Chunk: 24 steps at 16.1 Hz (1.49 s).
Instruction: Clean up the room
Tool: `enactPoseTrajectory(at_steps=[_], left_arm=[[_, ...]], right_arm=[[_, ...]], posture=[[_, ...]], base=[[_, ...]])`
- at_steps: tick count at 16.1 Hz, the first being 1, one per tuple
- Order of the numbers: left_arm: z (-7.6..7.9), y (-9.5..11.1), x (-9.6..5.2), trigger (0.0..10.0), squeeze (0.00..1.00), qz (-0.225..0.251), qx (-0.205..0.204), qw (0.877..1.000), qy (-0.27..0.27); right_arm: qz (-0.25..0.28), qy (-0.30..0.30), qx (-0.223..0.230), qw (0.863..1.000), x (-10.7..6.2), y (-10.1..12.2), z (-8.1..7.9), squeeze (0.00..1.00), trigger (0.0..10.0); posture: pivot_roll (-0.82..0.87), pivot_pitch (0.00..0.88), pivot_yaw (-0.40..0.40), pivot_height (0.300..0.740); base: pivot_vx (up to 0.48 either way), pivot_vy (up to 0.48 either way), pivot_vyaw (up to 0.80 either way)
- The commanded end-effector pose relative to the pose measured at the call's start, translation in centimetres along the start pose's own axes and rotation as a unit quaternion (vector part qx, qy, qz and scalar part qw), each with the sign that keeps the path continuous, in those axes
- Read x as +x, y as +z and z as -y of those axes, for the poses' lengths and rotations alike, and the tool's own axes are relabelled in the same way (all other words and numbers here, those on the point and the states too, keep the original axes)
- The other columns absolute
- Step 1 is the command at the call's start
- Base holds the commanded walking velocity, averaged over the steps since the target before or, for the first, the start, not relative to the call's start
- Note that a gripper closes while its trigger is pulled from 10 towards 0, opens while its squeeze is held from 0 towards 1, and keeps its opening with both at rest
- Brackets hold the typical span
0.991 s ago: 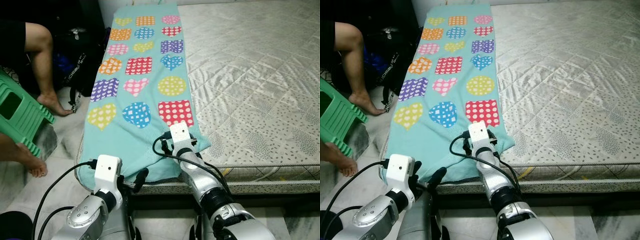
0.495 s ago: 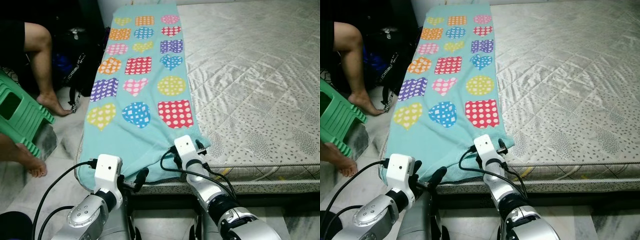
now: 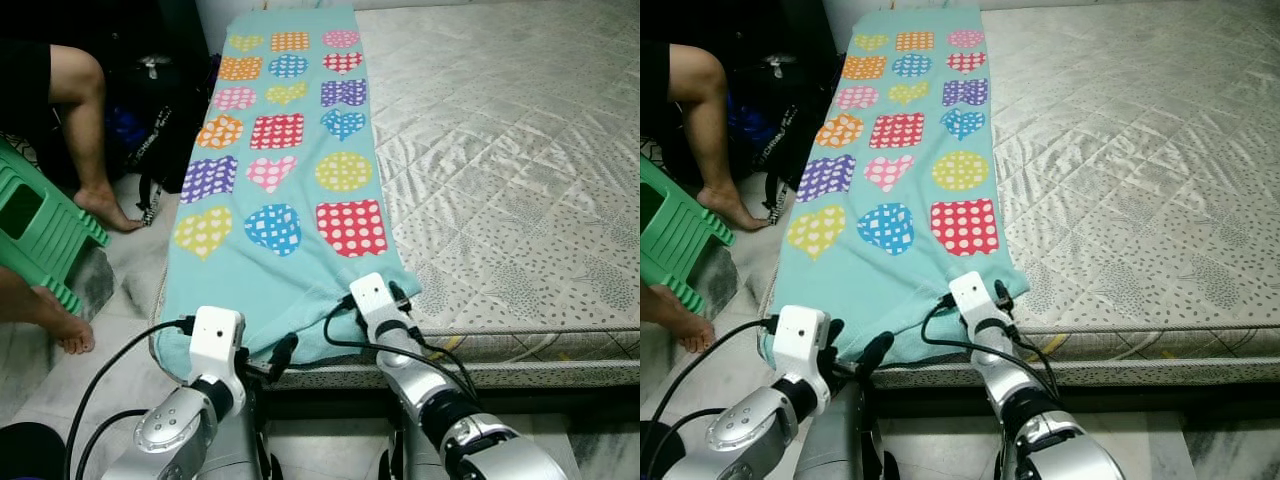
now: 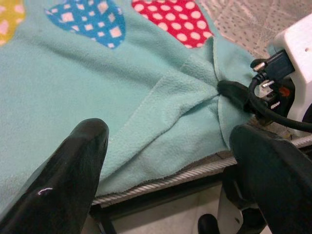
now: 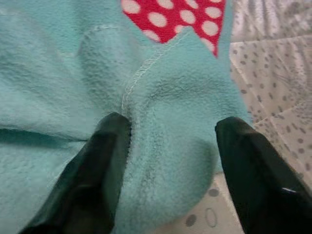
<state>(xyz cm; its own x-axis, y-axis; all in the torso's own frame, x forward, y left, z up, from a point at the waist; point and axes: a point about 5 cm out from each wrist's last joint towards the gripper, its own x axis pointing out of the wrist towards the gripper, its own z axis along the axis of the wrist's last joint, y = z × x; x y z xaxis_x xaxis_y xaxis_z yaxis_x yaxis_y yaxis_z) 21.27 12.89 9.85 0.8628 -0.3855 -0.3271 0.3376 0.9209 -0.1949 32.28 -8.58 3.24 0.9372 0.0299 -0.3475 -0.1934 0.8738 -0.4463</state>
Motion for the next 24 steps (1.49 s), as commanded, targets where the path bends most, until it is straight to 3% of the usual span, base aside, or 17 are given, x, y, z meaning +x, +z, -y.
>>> enactPoseTrajectory(at_steps=[1, 10, 16, 24], left_arm=[[-0.5, -0.2, -0.1, 10.0, 0.0, -0.005, -0.001, 1.0, 0.011], [-0.6, -0.2, -0.1, 10.0, 0.0, -0.003, 0.0, 1.0, 0.012], [-0.6, -0.2, -0.1, 10.0, 0.0, -0.003, 0.002, 1.0, 0.014], [-0.9, -0.3, -0.3, 10.0, 0.0, -0.006, 0.003, 1.0, 0.018]], right_arm=[[0.0, -0.008, 0.008, 1.0, 0.1, 0.1, 0.2, 0.0, 0.0], [-0.005, 0.001, 0.035, 0.999, 0.1, -0.1, 0.3, 0.0, 0.0], [-0.017, -0.025, 0.064, 0.998, 0.5, -0.8, 2.7, 0.0, 0.0], [-0.01, -0.033, 0.045, 0.998, 0.3, -2.1, 6.4, 0.0, 0.0]], posture=[[0.03, 0.113, 0.064, 0.57], [0.03, 0.104, 0.064, 0.57], [0.03, 0.097, 0.065, 0.57], [0.03, 0.096, 0.063, 0.57]], base=[[0.0, 0.0, 0.0], [0.0, 0.0, 0.0], [0.0, 0.0, 0.0], [0.0, 0.0, 0.0]])
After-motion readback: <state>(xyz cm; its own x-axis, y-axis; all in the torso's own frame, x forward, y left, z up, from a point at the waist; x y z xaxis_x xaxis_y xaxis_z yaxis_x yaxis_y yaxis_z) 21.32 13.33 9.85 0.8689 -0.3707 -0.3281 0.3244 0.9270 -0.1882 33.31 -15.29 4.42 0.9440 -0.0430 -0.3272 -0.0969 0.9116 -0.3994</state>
